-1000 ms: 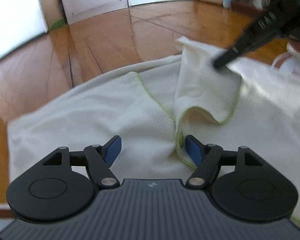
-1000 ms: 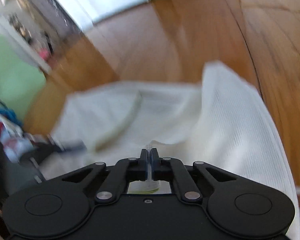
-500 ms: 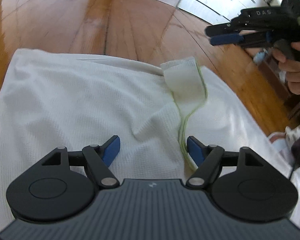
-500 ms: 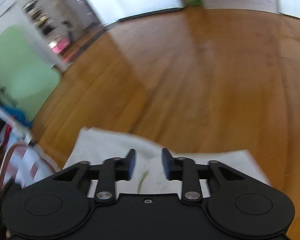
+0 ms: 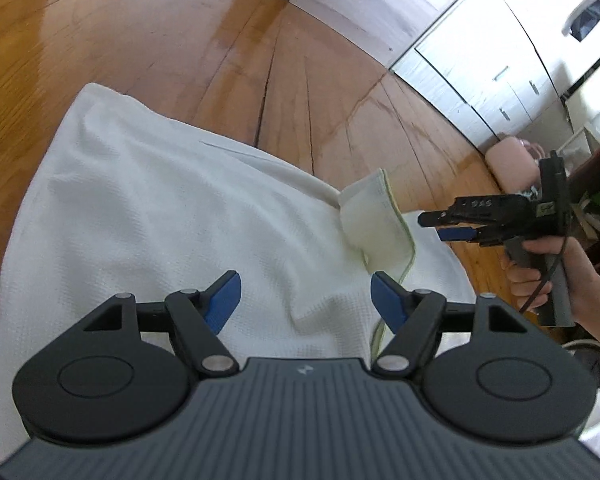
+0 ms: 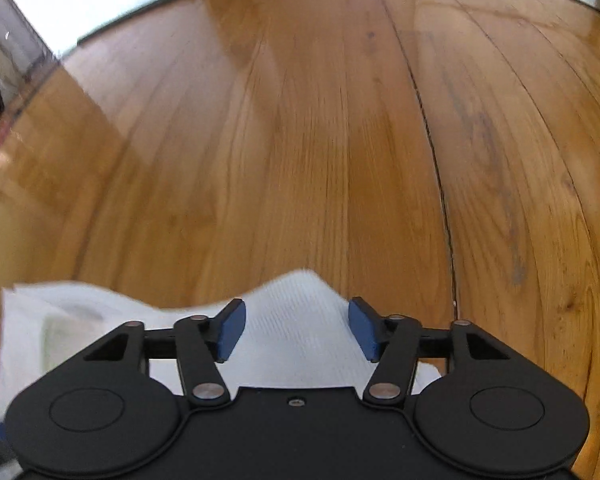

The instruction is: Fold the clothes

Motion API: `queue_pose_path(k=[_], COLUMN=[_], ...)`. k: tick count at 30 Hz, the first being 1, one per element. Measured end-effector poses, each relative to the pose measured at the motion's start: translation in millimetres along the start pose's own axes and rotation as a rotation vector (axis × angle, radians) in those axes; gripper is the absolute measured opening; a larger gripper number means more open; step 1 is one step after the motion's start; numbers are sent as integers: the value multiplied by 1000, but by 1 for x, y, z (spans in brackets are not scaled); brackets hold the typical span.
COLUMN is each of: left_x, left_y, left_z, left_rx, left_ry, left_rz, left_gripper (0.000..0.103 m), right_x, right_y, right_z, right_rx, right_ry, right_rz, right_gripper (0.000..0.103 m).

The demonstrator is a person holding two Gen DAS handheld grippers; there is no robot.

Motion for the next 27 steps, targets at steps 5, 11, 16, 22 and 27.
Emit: queue_pose_path(k=[5, 11, 16, 22, 27], left_x=[2, -2, -5, -3, -4], left_y=[-1, 6, 9, -7, -6], left_z=[4, -4, 1, -3, -5], left_rx=[11, 1, 7, 30, 17], left_ry=[12, -14, 2, 10, 4], left_rz=[3, -2, -20, 42, 51], left_gripper=[71, 71, 71, 71, 71], right_x=[20, 72, 165, 172, 116], right_y=[17, 49, 82, 86, 72], right_z=[-3, -77, -108, -119, -103], right_rx=[82, 14, -91, -175, -87], right_ry=[-75, -195, 69, 117, 5], right_rz=[-222, -301, -561, -449, -212], right_gripper=[9, 8, 6, 33, 44])
Point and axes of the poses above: each gripper's, at about its wrist camera, not at the fingertips, and z roughly the way its jaws point, y to its left, x to its underside, the point moved 7 cm from there along z, roughly the way its jaws point, and after that the axes turned 1 degree about -x, right-handed, at the moved point
